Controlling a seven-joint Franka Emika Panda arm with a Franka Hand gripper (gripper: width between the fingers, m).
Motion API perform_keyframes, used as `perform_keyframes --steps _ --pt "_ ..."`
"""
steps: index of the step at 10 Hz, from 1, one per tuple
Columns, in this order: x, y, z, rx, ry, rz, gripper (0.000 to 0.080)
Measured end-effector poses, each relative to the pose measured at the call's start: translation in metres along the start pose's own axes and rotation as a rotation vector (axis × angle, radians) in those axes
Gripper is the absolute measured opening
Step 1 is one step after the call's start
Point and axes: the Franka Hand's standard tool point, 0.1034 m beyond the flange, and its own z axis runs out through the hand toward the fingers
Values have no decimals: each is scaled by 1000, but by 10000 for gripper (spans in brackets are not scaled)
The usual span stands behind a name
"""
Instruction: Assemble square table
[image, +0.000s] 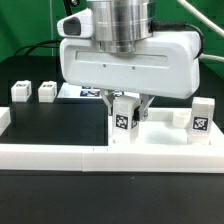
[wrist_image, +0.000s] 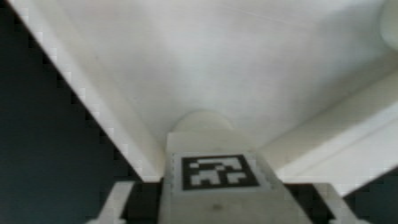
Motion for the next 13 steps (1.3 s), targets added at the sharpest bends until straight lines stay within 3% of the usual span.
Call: perform_keyframes --steps 4,5,13 --pt "1 -3 0 39 -68 713 290" --pt "1 -3 1 73 -111 854 290" --pt "2 0 0 58 -126 1267 291"
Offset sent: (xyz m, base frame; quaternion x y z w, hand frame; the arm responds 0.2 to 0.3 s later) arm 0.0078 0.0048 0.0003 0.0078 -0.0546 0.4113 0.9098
